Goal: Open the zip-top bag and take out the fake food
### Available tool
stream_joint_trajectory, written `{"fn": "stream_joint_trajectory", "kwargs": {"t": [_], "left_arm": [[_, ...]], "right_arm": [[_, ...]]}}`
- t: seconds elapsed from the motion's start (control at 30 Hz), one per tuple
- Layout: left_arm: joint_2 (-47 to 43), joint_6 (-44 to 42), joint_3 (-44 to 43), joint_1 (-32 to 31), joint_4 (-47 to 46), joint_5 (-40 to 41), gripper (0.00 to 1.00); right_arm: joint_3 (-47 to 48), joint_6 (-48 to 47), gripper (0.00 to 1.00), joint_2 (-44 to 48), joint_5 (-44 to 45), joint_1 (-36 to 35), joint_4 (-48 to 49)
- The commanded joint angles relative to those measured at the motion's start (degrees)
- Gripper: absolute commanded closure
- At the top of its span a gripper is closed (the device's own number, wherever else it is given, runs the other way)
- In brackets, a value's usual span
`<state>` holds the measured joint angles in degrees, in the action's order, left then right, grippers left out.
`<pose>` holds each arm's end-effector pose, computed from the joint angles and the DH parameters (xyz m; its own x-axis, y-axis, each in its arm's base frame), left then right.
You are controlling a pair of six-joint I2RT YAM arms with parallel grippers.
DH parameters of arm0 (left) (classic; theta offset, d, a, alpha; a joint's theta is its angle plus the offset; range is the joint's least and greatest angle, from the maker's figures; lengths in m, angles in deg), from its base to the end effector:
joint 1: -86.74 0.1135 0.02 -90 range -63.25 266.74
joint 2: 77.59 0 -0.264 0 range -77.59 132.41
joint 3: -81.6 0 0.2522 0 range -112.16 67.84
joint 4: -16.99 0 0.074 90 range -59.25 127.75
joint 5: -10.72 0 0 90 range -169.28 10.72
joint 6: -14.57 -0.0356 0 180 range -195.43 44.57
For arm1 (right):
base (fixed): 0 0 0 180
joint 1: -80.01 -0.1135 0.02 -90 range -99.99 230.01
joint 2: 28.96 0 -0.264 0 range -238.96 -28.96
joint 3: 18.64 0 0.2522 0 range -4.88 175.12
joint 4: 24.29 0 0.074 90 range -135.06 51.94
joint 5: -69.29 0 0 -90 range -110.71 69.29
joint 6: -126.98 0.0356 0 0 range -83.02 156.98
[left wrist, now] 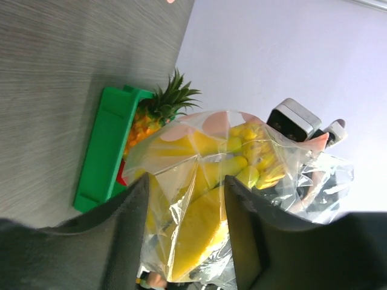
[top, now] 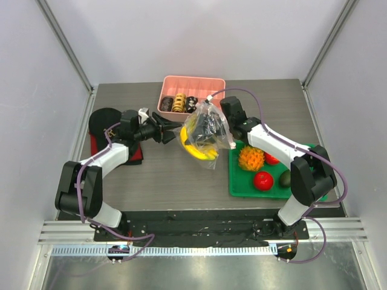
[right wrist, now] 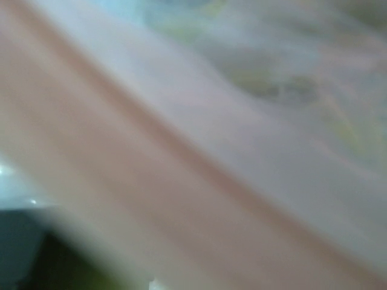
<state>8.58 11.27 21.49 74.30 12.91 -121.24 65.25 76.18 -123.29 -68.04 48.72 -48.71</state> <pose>0.3094 -0.0926 0.2285 -0.7854 -0.5870 0.1965 -0.3208 0.1146 -0.9402 0.3013 0.2137 0.2750 -0.9269 -0.0620 -0.3703 -0.3636 0.3936 0.8443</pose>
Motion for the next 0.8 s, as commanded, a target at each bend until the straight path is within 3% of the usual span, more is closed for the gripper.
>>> {"fn": "stream_joint_trajectory", "kwargs": {"t": [0.0,0.13,0.23,0.27,0.3,0.43,0.47,0.57,0.63,0.77], "left_arm": [[0.0,2.0,0.6,-0.7,-5.8,-1.6,0.58],[0.9,2.1,0.5,-1.1,-6.6,-1.7,0.66],[1.5,-0.5,0.5,-1.1,-4.3,-1.7,0.8],[1.5,-1.6,0.2,-1.1,-3.0,-1.6,0.93],[1.6,-3.4,-0.8,-1.1,-0.5,-1.3,0.98],[2.2,-18.5,-6.8,-1.1,16.8,3.3,1.0],[2.3,-25.7,-8.2,-1.0,25.4,5.0,1.0],[3.4,-34.5,-12.5,-1.0,35.3,12.4,1.0],[4.7,-39.8,-13.8,-0.8,37.6,16.2,1.0],[5.8,-41.5,-13.7,-0.3,37.2,19.3,1.0]], "right_arm": [[-0.2,4.0,0.98,2.8,-2.2,0.2,7.0],[-0.5,4.6,0.98,2.9,-2.2,0.2,7.9],[-0.7,4.7,0.98,3.1,-1.5,0.3,8.0],[-0.8,4.7,0.98,3.4,-0.6,0.3,8.1],[-0.9,4.6,0.98,3.5,0.0,0.4,7.8],[-0.3,0.4,0.98,5.3,7.0,0.7,1.4],[-0.2,-0.4,0.98,6.0,8.9,0.8,0.2],[-0.9,-3.1,0.98,9.5,16.6,0.8,-2.7],[-1.4,-4.0,0.98,12.0,20.7,0.8,-3.7],[-2.0,-5.9,0.99,15.0,26.8,0.7,-6.6]]}}
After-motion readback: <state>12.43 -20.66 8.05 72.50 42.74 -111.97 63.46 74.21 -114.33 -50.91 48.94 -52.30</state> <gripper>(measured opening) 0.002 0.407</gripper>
